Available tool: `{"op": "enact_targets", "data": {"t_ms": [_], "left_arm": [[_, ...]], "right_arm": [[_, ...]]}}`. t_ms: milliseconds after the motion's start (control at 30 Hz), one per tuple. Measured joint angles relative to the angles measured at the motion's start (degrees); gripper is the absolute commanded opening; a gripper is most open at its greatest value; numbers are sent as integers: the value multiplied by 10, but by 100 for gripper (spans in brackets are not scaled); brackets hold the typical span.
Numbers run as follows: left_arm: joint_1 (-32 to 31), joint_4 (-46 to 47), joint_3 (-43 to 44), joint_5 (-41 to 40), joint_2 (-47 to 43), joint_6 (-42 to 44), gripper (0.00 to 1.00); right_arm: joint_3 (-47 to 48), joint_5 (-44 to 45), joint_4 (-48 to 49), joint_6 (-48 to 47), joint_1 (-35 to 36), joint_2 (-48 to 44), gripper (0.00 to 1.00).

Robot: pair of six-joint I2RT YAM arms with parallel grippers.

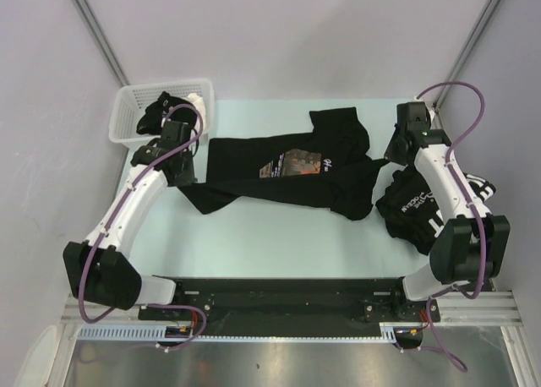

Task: Fold and stack the t-shirts

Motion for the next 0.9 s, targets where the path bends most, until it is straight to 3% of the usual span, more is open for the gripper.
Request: {"op": "enact_targets", "data": {"t_ms": [900], "left_arm": [[13, 41, 162, 39, 213, 52, 0]], "right_arm": [[200, 5, 0, -21, -25, 191, 0]]}}
